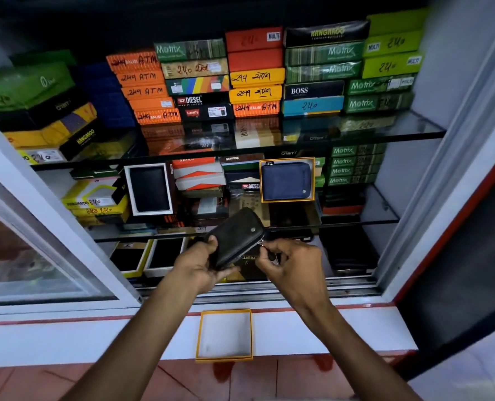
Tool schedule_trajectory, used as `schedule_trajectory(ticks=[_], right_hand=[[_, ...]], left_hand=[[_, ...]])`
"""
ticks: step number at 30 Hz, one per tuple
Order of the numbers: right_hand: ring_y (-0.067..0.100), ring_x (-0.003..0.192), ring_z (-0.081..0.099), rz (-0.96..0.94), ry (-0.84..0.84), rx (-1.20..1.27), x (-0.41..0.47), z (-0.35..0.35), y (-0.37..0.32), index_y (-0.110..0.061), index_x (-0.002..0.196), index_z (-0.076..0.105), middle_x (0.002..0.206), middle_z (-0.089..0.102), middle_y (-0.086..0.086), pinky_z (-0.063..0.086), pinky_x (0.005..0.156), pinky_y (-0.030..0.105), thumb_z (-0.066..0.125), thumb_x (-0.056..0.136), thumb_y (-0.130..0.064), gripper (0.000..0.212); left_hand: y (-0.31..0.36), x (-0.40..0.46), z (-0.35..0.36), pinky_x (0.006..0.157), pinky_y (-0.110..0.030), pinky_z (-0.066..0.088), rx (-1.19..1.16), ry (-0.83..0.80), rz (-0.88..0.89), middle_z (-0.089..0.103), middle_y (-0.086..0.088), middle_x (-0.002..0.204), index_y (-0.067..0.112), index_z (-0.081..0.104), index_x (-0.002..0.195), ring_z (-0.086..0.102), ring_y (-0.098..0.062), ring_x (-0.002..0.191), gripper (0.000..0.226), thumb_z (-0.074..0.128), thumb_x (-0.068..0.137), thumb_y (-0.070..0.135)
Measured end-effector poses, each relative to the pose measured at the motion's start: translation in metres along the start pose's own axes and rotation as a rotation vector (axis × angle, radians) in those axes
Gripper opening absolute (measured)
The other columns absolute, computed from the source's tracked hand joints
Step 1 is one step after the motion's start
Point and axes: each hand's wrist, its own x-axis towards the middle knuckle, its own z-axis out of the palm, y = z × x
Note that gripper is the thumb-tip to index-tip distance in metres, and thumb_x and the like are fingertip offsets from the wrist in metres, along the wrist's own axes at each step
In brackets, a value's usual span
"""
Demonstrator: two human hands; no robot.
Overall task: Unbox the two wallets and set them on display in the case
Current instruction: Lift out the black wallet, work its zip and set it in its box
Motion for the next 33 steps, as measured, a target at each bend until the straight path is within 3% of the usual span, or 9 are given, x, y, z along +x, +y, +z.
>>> schedule_trajectory(ticks=[3,7,10,14,16,18,20,25,33], right_hand=[[0.005,0.062,0.066,0.035,-0.020,-0.015,-0.004,0.007,0.000,-0.020,0.081,0.077,0.075,0.078,-0.008,0.056,0.059,0.028,0.067,0.080,-0.027,0.013],[0.008,0.073,0.067,0.026,-0.039,-0.084,-0.011,0.011,-0.002,-0.025,0.085,0.077,0.080,0.078,-0.009,0.055,0.067,0.023,0.065,0.081,-0.034,0.015],[0.011,0.080,0.067,0.070,-0.008,-0.079,-0.009,0.006,0.008,-0.026,0.089,0.076,0.084,0.078,-0.009,0.055,0.065,0.028,0.067,0.081,-0.033,0.014],[0.012,0.085,0.066,0.045,-0.005,-0.129,-0.006,0.005,0.016,-0.028,0.094,0.074,0.090,0.077,-0.010,0.056,0.069,0.031,0.063,0.083,-0.036,0.017],[0.014,0.085,0.066,-0.002,0.011,-0.184,-0.004,0.004,0.020,-0.029,0.093,0.072,0.089,0.076,-0.010,0.055,0.069,0.029,0.062,0.084,-0.036,0.015],[0.014,0.082,0.065,-0.067,0.046,-0.281,-0.001,-0.001,0.023,-0.029,0.091,0.071,0.087,0.074,-0.011,0.052,0.061,0.026,0.065,0.084,-0.036,0.011],[0.014,0.080,0.064,-0.129,0.083,-0.353,0.004,-0.008,0.027,-0.028,0.091,0.070,0.086,0.072,-0.010,0.052,0.056,0.027,0.066,0.085,-0.033,0.008],[0.017,0.078,0.062,-0.299,0.132,-0.445,0.019,-0.036,0.046,-0.025,0.095,0.069,0.088,0.070,-0.009,0.054,0.061,0.030,0.060,0.094,-0.031,0.011],[0.015,0.094,0.058,-0.462,-0.223,-0.299,0.051,-0.044,0.046,-0.027,0.106,0.066,0.107,0.067,-0.013,0.051,0.077,0.036,0.047,0.098,-0.042,0.026]], left_hand=[[-0.011,-0.004,0.029,0.098,-0.063,0.037,-0.061,-0.023,-0.026,0.057,-0.023,0.125,0.007,0.048,0.132,0.052,-0.040,0.127,0.032,0.041,0.102,0.016],[-0.015,0.001,0.053,0.087,-0.057,0.041,-0.137,-0.038,0.017,0.061,-0.023,0.117,0.008,0.043,0.140,0.061,-0.045,0.103,0.039,0.040,0.102,0.017],[-0.016,0.004,0.054,0.093,-0.055,0.042,-0.166,-0.093,0.012,0.057,-0.018,0.137,0.007,0.053,0.122,0.053,-0.040,0.128,0.025,0.046,0.099,0.016],[-0.021,0.004,0.051,0.099,-0.059,0.039,-0.184,-0.140,0.036,0.058,-0.017,0.132,0.011,0.053,0.091,0.049,-0.038,0.131,0.011,0.046,0.099,0.013],[-0.025,0.003,0.048,0.093,-0.056,0.042,-0.169,-0.145,0.057,0.060,-0.016,0.118,0.012,0.052,0.092,0.055,-0.038,0.123,0.010,0.046,0.099,0.016],[-0.030,0.001,0.042,0.082,-0.050,0.049,-0.137,-0.147,0.062,0.065,-0.015,0.102,0.010,0.052,0.097,0.063,-0.034,0.099,0.010,0.049,0.097,0.019],[-0.032,0.000,0.031,0.073,-0.044,0.050,-0.093,-0.127,0.084,0.065,-0.013,0.092,0.010,0.054,0.094,0.063,-0.027,0.082,0.011,0.050,0.097,0.021],[-0.026,-0.005,0.001,0.071,-0.038,0.050,0.129,-0.182,0.193,0.068,-0.008,0.098,0.017,0.060,0.098,0.064,-0.023,0.087,0.010,0.051,0.097,0.018],[0.003,-0.019,-0.022,0.070,-0.035,0.059,0.615,-0.461,0.169,0.070,-0.013,0.120,0.014,0.062,0.126,0.068,-0.024,0.096,0.035,0.058,0.091,0.016]])
